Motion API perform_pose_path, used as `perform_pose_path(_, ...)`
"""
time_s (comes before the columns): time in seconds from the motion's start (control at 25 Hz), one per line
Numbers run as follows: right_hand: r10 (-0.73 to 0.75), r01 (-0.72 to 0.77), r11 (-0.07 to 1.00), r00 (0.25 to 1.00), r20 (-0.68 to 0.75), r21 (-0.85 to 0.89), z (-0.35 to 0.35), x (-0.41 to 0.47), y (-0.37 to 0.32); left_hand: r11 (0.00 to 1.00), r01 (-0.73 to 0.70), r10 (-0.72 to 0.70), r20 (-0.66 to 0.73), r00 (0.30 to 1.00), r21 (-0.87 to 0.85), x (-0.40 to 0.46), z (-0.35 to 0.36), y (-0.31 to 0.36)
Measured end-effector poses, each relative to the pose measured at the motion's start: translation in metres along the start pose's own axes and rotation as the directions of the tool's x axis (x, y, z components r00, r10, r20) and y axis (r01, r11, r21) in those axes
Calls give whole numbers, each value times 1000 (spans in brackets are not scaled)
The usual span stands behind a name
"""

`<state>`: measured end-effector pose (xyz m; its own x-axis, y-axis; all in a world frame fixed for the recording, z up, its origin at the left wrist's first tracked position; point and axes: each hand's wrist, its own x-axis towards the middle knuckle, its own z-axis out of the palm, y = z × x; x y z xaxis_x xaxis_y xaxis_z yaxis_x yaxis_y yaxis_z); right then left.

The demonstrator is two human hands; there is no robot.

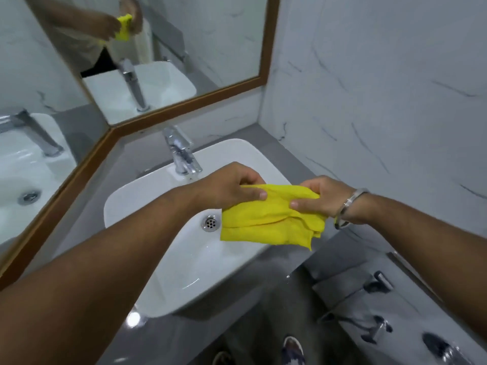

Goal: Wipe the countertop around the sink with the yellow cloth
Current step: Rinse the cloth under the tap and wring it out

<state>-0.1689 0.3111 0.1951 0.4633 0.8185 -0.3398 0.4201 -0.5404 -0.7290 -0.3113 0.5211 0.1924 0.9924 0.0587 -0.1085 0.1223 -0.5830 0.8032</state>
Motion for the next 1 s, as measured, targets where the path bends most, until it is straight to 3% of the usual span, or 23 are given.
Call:
perform_pose_path(0.12,120,-84,980,971,-204,178,-18,-62,46,953,-73,48,91,995,293,45,34,27)
perform_pose_path(0.2,280,-147,915,902,-330,375,-29,-117,87,919,-201,160,146,976,339,79,76,59)
perform_pose_path(0.36,507,-136,675,800,-322,725,-40,-229,162,957,-289,285,279,917,-27,114,173,120)
perform_pose_path(0.52,634,-17,488,694,-342,872,-56,-328,240,917,-33,185,351,918,-397,140,291,169)
perform_pose_path(0.6,688,30,431,636,-349,902,-59,-356,290,911,63,85,334,939,-408,160,353,188)
perform_pose_path(0.72,782,95,365,509,-360,926,-62,-367,361,955,43,33,251,967,-294,205,426,205)
perform_pose_path(0.8,820,128,360,429,-379,924,-63,-358,407,985,7,32,223,974,-170,240,468,206)
perform_pose_path(0.88,840,79,432,327,-433,898,-66,-343,442,996,-25,41,196,980,-80,269,495,198)
perform_pose_path(0.92,834,12,490,285,-473,871,-68,-333,461,998,-38,48,192,980,-55,284,508,195)
perform_pose_path(1.0,802,-261,596,223,-554,759,-76,-319,486,999,-46,49,163,985,-20,309,530,188)
